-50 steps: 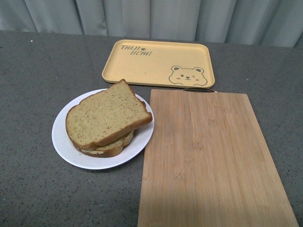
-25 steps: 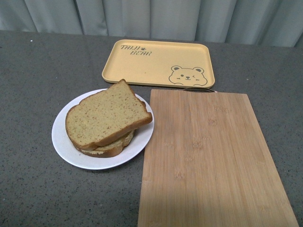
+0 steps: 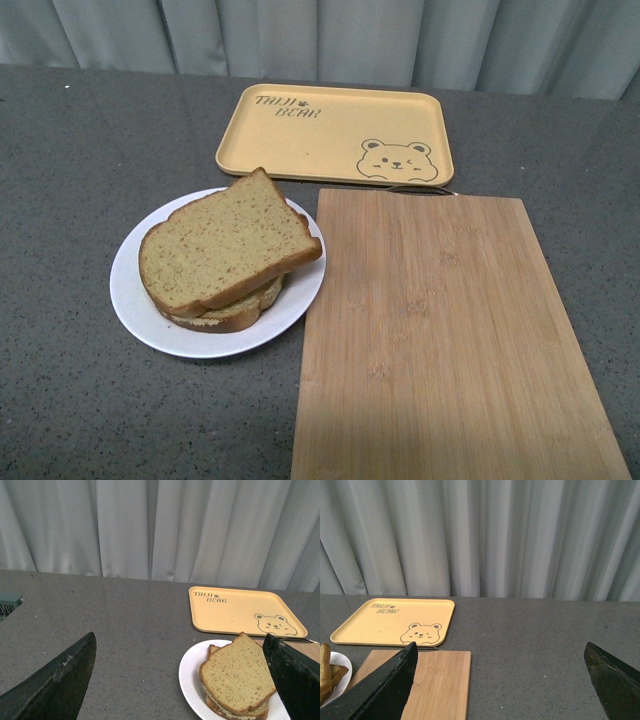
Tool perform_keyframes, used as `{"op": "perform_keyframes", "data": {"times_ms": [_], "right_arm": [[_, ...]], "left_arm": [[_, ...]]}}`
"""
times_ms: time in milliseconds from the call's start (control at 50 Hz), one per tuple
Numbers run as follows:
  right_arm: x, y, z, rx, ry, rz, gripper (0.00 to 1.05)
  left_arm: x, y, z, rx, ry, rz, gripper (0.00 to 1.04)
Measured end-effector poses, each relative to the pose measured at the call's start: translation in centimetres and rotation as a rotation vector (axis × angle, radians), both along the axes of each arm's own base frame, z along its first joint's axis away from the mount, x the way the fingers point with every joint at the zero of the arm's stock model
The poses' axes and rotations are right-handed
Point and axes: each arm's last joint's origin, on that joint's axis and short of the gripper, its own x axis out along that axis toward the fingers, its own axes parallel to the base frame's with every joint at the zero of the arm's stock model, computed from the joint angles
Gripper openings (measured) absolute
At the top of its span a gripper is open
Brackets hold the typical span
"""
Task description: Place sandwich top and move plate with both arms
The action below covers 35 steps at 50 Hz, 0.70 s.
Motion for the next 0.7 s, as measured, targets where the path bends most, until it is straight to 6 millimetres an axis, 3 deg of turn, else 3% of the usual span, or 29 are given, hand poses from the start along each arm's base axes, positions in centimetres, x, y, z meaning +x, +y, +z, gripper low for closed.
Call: {"op": "perform_keyframes", "data": {"times_ms": [40,80,140,300,460,700], "right_arm": [[0.0,0.0,0.0,-0.001,0.0,0.0,0.95],[0.0,0.0,0.0,-0.001,0.0,0.0,0.95],[0.0,0.0,0.0,-0.001,0.0,0.0,0.95],[0.0,0.0,0.0,-0.001,0.0,0.0,0.95],[0.0,0.0,0.0,-0.001,0.0,0.0,0.95],[0.0,0.0,0.0,-0.001,0.0,0.0,0.95]], "left_arm": [[0.0,0.0,-0.1,-0.035,0.044,0.034,0.98],[0.3,0.0,-0.3,-0.126,0.218,0.137,0.98],[1.4,-0.1,-1.2,-0.259,0.345,0.18,0.98],[6.0,-0.7,-2.3,-0.544,0.478,0.128,0.98],[9.9,-1.2,-5.5,-0.687,0.634,0.138,0.98],[12.8,-1.9,-9.1,-0.865,0.797,0.154,0.98]]}}
